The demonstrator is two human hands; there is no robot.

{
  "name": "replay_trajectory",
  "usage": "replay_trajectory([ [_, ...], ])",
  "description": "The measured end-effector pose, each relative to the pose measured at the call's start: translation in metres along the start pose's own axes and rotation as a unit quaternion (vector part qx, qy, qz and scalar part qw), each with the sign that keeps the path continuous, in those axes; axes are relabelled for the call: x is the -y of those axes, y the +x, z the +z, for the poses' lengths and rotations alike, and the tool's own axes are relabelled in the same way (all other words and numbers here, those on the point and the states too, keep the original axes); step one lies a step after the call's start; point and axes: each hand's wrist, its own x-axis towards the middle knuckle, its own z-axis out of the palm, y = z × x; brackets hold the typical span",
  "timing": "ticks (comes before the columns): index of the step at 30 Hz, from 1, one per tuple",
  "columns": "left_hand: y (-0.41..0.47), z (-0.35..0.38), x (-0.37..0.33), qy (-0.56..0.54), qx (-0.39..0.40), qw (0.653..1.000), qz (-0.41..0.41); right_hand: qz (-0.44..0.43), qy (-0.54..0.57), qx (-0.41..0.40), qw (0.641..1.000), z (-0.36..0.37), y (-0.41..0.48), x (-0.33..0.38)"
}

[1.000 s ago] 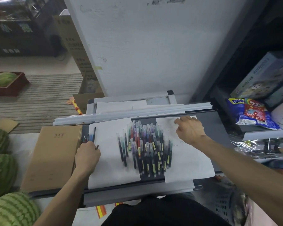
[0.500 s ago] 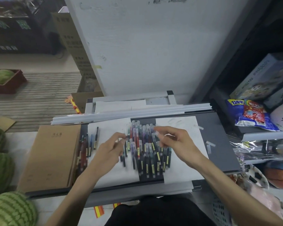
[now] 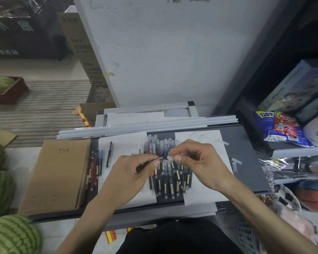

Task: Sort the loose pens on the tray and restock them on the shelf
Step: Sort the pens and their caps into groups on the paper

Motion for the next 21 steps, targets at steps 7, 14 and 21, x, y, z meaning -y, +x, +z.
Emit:
replay_trajectory([
  [7, -0.002, -0.006, 0.003, 0.027, -0.022, 0.999, 0.007, 0.010, -0.030, -0.035, 0.999, -0.004, 0.005, 0.000],
  [14, 0.000, 0.001, -0.001, 0.061, -0.002, 0.998, 0.014, 0.006, -0.032, -0.017, 0.999, 0.018, 0.004, 0.004],
  [21, 0.004, 0.017, 0.002, 0.133, -0.037, 0.989, 0.045, 0.053, 0.031, -0.052, 0.997, 0.029, 0.003, -0.007],
])
